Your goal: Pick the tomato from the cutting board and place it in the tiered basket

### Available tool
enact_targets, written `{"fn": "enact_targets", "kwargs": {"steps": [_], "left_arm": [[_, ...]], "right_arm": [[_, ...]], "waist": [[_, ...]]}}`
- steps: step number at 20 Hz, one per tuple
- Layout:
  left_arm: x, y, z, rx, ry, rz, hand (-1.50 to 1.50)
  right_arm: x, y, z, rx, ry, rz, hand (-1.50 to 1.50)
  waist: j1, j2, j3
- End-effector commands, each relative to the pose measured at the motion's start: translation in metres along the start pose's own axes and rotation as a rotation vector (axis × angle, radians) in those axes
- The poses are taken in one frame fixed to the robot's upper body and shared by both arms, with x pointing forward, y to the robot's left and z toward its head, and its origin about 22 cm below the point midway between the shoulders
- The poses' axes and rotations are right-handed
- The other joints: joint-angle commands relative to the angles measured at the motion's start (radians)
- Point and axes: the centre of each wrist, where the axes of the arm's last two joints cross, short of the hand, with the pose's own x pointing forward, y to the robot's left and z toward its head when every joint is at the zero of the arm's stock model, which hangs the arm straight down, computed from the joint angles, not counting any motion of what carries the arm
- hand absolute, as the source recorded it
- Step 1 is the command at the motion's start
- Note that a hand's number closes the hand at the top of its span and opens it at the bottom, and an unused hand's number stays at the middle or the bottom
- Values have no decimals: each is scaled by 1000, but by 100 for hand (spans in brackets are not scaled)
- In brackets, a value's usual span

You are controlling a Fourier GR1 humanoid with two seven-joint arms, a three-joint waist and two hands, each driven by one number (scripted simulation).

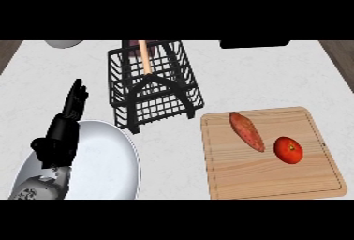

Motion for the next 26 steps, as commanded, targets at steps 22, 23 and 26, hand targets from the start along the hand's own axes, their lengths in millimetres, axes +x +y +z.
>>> {"fn": "enact_targets", "kwargs": {"steps": [22,23,26], "left_arm": [[6,-36,-4,-55,22,64,0],[-7,-36,-1,-71,3,81,0],[-4,-48,-3,-76,2,64,0]], "right_arm": [[135,173,-45,346,471,1171,-150],[145,177,-55,355,476,1204,-150],[148,190,-57,394,493,1230,-150]], "waist": [[57,18,-12],[59,20,-13],[53,18,-12]]}}
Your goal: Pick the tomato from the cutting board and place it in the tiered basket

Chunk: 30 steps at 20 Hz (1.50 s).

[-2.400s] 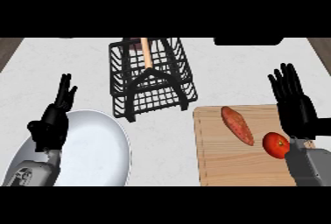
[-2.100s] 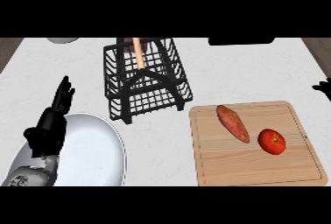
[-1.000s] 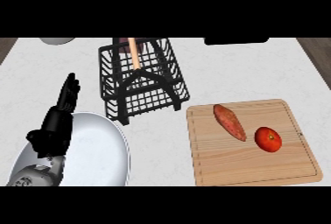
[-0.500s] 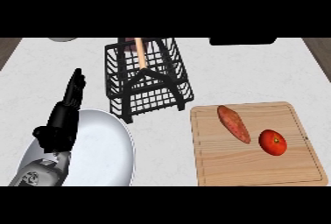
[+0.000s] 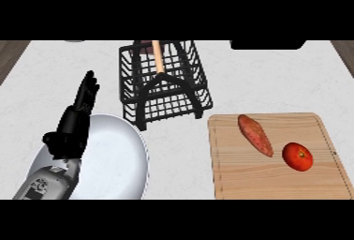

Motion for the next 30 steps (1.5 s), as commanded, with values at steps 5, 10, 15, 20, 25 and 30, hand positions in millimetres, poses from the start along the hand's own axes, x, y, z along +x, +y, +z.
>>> {"fn": "enact_targets", "kwargs": {"steps": [5,10,15,20,25,30], "left_arm": [[-20,-37,10,-53,68,45,0],[-22,-17,8,-27,74,41,0],[-23,-23,8,-32,57,35,0],[-17,-5,8,-24,72,44,0],[-23,-5,6,-18,69,44,0],[-15,-26,5,-30,65,39,0]], "right_arm": [[17,6,-18,92,105,67,-150],[20,33,-17,154,171,92,-150],[29,39,-17,130,200,148,-150],[19,35,-28,124,222,195,-150],[19,50,-20,170,182,260,-150],[13,62,-40,139,136,341,-150]], "waist": [[5,12,-11],[2,10,-11],[-3,9,-11],[-2,7,-10],[-14,5,-10],[-6,7,-9]]}}
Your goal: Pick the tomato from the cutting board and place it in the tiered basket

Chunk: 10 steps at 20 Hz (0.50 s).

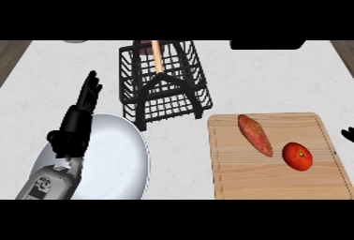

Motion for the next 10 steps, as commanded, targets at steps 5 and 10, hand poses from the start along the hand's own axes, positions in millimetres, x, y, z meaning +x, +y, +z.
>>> {"fn": "enact_targets", "kwargs": {"steps": [5,10], "left_arm": [[-6,-12,3,-28,64,41,0],[-22,-15,7,11,70,19,0]], "right_arm": [[-10,20,-26,-54,51,71,-150],[-12,33,-16,-59,99,19,-150]], "waist": [[-4,11,-13],[-18,9,-14]]}}
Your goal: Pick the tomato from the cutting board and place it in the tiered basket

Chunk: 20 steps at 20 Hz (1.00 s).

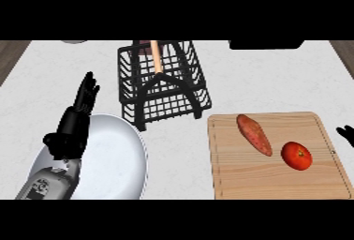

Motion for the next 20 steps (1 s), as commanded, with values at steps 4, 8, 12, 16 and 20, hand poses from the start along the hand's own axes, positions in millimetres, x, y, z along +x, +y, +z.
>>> {"fn": "enact_targets", "kwargs": {"steps": [4,8,12,16,20], "left_arm": [[-12,-22,1,-17,82,33,0],[-7,-17,12,-21,59,42,0],[-12,-9,15,-19,86,41,0],[-15,-22,8,-17,69,49,0],[-8,-23,2,-35,78,38,0]], "right_arm": [[-19,-3,-7,37,25,-35,-150],[-15,27,-25,61,16,-43,-150],[-33,31,-27,36,-20,-59,-150],[-15,27,-31,47,-37,-66,-150],[-20,34,-53,77,-47,-62,-150]], "waist": [[-12,10,-14],[2,10,-13],[-5,8,-13],[-2,10,-14],[3,11,-13]]}}
